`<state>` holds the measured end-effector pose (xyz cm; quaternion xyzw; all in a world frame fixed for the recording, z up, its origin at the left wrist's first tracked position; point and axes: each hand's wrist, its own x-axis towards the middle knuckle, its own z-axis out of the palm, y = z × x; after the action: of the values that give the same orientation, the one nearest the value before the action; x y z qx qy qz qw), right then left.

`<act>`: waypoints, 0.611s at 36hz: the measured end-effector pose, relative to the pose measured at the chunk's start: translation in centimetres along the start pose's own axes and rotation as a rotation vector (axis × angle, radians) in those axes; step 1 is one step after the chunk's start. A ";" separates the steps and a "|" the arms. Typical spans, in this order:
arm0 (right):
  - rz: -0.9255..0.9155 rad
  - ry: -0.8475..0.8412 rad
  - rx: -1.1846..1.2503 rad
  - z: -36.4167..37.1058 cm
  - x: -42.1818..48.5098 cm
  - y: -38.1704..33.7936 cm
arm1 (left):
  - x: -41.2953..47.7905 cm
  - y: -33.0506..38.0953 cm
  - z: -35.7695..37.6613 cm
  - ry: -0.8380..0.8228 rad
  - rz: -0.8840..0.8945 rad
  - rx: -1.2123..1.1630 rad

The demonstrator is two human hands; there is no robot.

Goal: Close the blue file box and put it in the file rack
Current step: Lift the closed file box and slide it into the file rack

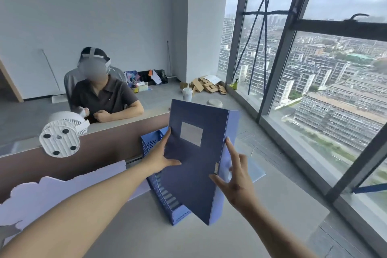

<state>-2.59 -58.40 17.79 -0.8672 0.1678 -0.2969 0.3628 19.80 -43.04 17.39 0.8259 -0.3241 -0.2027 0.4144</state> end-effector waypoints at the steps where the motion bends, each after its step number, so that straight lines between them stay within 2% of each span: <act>1: -0.008 0.000 -0.015 0.5 0.2 0.1 | 0.1 -0.1 -0.2 -0.011 -0.006 -0.005; 7: -0.024 0.006 -0.077 3.9 1.1 -0.8 | 2.2 -2.5 -1.4 0.042 -0.117 -0.021; 11: -0.036 0.020 -0.110 4.9 1.5 -1.5 | 2.8 -1.4 -1.6 0.066 -0.110 -0.085; 13: -0.050 0.019 -0.112 5.1 1.6 -1.7 | 2.7 -0.7 -2.0 0.069 -0.123 -0.145; 16: -0.072 0.005 -0.114 4.8 1.7 -1.8 | 2.6 -0.9 -2.2 0.084 -0.232 -0.443; 22: -0.118 -0.031 -0.129 4.6 2.5 -2.3 | 2.5 -1.9 -2.4 0.079 -0.269 -0.547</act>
<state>2.47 -55.63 17.87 -0.9018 0.1297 -0.2926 0.2904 23.69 -42.62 17.08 0.7264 -0.1291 -0.3034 0.6031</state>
